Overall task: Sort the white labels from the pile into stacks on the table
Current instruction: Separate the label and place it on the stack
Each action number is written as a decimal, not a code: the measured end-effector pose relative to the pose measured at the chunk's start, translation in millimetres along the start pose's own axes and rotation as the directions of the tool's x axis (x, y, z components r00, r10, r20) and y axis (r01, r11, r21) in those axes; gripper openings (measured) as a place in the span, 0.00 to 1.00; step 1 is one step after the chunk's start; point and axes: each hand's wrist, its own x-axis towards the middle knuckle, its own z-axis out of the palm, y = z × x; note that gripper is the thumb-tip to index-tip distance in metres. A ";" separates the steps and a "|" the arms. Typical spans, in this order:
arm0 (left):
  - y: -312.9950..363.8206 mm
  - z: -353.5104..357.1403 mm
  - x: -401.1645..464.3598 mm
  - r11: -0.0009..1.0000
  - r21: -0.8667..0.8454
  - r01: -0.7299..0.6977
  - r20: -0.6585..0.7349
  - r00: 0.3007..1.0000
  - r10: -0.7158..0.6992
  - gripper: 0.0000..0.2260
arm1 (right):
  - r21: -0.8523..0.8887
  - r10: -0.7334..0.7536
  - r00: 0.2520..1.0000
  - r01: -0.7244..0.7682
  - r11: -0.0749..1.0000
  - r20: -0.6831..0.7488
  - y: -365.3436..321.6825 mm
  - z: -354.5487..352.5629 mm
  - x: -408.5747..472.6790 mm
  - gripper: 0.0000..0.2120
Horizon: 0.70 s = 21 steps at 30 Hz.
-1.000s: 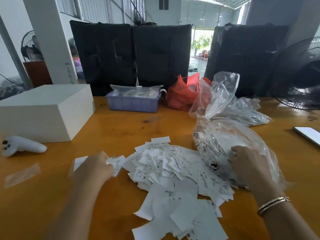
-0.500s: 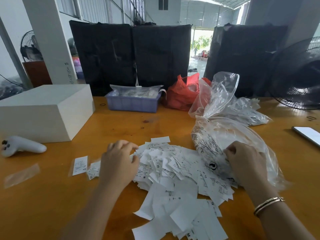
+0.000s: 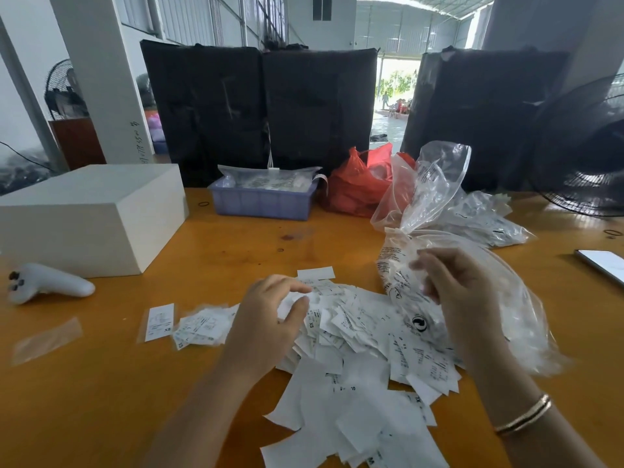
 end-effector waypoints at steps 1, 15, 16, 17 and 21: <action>2.9 0.0 -0.2 0.995 -0.096 0.037 0.033 0.999 -0.034 0.08 | 0.178 0.153 0.984 -0.167 0.970 0.091 -2.4 9.1 -5.2 0.06; 14.0 3.9 -1.5 0.800 -0.485 0.354 0.274 0.930 -0.245 0.07 | 0.315 0.403 0.817 -0.543 0.778 0.413 11.1 56.0 -37.6 0.07; 13.2 4.3 -1.2 0.800 -0.481 0.359 0.261 0.930 -0.260 0.06 | 0.284 0.396 0.814 -0.535 0.796 0.425 10.6 56.2 -37.6 0.05; 13.8 3.9 -1.2 0.799 -0.477 0.366 0.254 0.928 -0.273 0.05 | 0.240 0.390 0.810 -0.524 0.817 0.438 10.4 56.2 -38.0 0.04; 13.8 4.9 -0.9 0.793 -0.482 0.371 0.242 0.927 -0.286 0.04 | 0.085 0.399 0.813 -0.474 0.876 0.425 11.0 57.1 -38.0 0.07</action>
